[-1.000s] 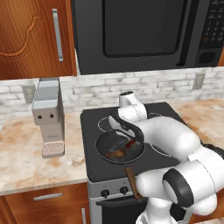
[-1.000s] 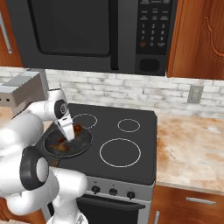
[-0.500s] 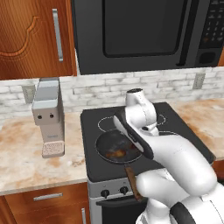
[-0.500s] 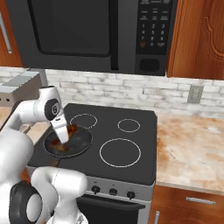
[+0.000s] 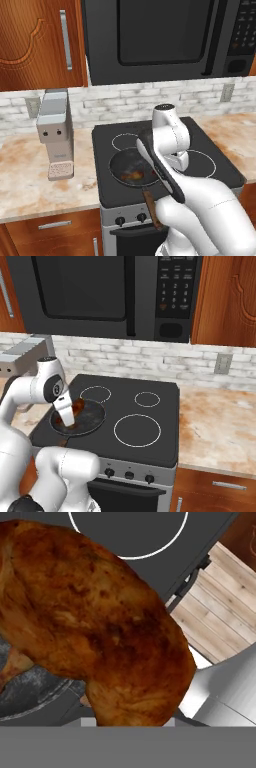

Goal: Take the chicken drumsticks from the pan and place one on each plate on the dining counter.

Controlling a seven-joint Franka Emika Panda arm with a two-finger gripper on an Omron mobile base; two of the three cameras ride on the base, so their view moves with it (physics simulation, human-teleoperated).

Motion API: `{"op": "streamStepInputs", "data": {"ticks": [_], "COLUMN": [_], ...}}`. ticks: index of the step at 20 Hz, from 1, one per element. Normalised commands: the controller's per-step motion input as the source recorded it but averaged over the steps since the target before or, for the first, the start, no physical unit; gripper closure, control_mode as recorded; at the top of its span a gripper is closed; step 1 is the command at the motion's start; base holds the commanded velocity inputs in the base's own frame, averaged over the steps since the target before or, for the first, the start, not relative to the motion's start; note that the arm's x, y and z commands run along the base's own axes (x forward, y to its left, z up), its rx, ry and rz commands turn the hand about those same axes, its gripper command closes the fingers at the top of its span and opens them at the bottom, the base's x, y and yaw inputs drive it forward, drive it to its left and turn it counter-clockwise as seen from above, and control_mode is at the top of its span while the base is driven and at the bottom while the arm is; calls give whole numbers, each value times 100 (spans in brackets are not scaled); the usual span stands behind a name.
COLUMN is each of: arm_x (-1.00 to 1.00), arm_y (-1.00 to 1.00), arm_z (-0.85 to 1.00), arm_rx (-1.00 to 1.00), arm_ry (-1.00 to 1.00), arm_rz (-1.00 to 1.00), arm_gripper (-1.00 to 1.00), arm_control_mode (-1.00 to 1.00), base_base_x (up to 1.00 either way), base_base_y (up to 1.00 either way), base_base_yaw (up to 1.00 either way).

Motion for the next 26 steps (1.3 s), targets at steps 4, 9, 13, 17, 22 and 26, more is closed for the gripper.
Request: {"op": "streamStepInputs", "data": {"ticks": [4,9,13,17,22,26], "arm_x": [0,-2,-8,0,0,0], "arm_y": [0,0,0,0,0,0], "arm_z": [0,0,0,0,0,0], "arm_rx": [0,0,0,0,0,0], "arm_ry": [0,0,-6,0,0,0], "arm_rz": [0,0,0,0,0,0], "arm_gripper": [100,100,100,100,100,100], "arm_control_mode": [-100,-100,100,100,100,100], "base_base_x": [0,0,-43,-19,0,0], "base_base_y": [0,0,-11,-4,2,5], "base_base_yaw": [0,0,-10,-78,-100,-100]}}
